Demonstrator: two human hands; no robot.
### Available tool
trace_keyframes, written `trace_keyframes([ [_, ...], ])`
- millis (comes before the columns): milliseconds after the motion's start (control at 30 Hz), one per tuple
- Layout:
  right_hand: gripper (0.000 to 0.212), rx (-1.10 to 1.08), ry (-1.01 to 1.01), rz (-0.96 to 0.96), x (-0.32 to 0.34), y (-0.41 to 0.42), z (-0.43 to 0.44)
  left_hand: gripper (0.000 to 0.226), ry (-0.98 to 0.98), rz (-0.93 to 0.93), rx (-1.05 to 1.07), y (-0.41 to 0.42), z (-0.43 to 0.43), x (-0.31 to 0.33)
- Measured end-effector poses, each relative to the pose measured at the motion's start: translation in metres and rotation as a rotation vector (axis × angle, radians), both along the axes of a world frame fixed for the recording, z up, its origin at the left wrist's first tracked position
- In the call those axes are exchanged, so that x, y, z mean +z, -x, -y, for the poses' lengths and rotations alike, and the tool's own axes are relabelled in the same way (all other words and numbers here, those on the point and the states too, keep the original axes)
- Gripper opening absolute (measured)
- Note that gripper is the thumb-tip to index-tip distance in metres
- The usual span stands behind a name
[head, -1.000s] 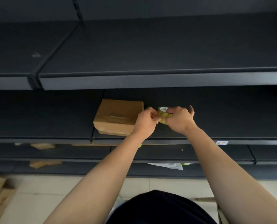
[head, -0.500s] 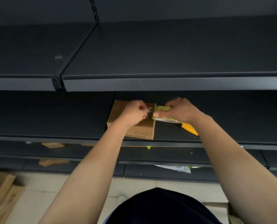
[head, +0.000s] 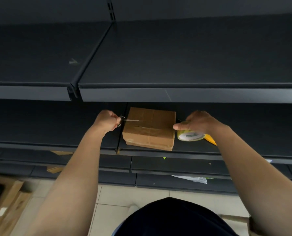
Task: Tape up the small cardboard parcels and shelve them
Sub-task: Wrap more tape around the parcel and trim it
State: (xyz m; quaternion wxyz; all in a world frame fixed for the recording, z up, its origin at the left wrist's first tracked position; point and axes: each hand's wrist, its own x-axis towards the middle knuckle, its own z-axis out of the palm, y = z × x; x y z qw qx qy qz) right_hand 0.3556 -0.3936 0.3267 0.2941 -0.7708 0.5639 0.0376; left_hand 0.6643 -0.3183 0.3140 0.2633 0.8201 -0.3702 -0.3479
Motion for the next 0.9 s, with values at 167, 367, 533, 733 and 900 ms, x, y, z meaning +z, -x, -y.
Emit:
trace_keyframes([
  [167,0.07,-0.005,-0.025,-0.048,-0.008,-0.004,0.004,0.013,-0.041,-0.067,0.024,-0.004,0.001,-0.009],
  [367,0.062,-0.036,-0.045,-0.097,-0.015,-0.012,0.006,0.01,-0.062,-0.129,0.055,-0.007,0.004,-0.016],
  [533,0.058,-0.054,-0.088,-0.066,-0.018,-0.011,0.003,0.007,-0.091,-0.245,0.1,-0.003,0.004,-0.023],
  [733,0.049,-0.04,-0.14,-0.004,-0.012,-0.017,0.0,0.031,-0.014,-0.096,0.1,0.008,-0.006,-0.037],
  [900,0.045,-0.028,-0.145,-0.002,-0.01,-0.019,-0.001,0.023,0.106,0.079,0.159,0.023,-0.017,-0.035],
])
